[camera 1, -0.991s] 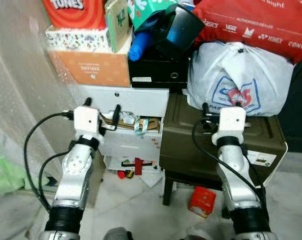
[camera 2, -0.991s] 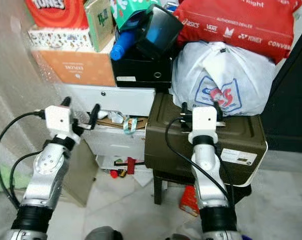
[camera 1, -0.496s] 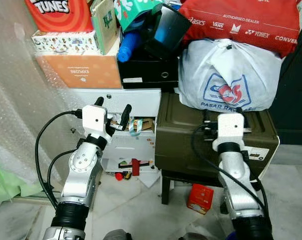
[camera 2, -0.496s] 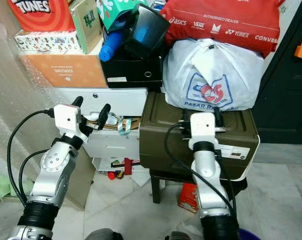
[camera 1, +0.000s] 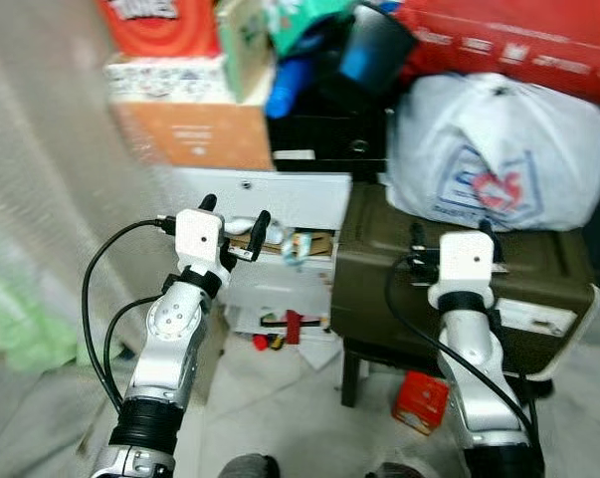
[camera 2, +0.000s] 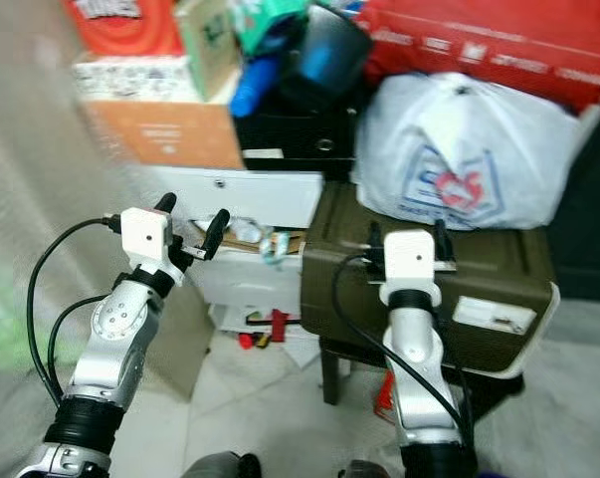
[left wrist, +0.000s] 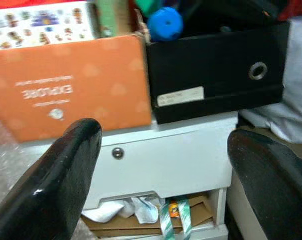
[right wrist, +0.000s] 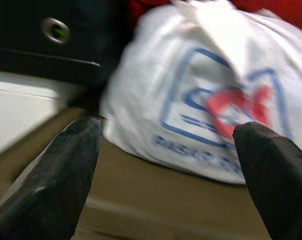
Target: Clean up the room
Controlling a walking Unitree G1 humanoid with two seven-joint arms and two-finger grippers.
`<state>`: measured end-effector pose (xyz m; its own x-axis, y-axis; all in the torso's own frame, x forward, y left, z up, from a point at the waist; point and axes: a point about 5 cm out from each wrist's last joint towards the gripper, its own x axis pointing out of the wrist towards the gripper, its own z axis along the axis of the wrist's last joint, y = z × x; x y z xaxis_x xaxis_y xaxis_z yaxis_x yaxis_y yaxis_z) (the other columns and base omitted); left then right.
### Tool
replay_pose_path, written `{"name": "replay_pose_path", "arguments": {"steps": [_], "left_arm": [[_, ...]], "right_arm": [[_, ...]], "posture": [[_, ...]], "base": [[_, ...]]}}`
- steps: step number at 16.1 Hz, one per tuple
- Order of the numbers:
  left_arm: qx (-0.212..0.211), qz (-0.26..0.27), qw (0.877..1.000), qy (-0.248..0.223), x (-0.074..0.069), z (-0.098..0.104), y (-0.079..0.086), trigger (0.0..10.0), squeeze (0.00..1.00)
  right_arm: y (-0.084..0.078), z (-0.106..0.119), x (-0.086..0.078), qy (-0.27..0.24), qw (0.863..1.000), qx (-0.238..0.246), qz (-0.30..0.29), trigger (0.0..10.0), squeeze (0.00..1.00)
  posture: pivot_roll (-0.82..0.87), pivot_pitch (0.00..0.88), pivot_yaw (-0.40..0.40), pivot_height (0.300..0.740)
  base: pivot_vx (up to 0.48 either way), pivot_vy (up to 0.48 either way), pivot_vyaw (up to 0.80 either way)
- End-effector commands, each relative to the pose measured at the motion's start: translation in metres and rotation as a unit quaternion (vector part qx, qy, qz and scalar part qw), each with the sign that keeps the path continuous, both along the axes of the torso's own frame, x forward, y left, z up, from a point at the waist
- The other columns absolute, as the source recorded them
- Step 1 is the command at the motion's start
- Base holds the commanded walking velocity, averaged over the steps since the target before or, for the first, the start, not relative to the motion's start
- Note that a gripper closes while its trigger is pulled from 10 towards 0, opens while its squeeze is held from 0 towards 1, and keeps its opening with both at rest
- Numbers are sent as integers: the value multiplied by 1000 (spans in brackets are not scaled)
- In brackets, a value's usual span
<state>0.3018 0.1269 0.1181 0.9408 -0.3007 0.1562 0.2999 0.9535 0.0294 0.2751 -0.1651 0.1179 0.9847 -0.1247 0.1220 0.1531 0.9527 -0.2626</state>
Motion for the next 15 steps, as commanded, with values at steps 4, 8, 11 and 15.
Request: {"name": "replay_pose_path", "arguments": {"steps": [4, 8, 11, 15], "left_arm": [[11, 41, 999, -5, -9, -3, 12, 10000, 0], [14, 87, 996, -7, -16, -4, 19, 10000, 0], [28, 117, 993, -4, -25, -6, 28, 10000, 0], [61, 127, 990, 15, -44, -13, 50, 10000, 0]], "right_arm": [[21, 5, 2, 0, 998, -5, 65, 10000, 0], [24, 6, 15, 6, 995, -9, 98, 10000, 0], [32, 3, 17, 12, 993, -6, 114, 10000, 0], [-6, -6, -6, 35, 998, 20, 57, 10000, 0]], "posture": [[-94, 0, 42, 740], [-25, 0, -23, 740], [6, 0, -33, 740], [-10, 0, -18, 740]], "base": [[0, 0, 800], [0, 0, 800], [0, 0, 800], [0, 0, 800]]}}
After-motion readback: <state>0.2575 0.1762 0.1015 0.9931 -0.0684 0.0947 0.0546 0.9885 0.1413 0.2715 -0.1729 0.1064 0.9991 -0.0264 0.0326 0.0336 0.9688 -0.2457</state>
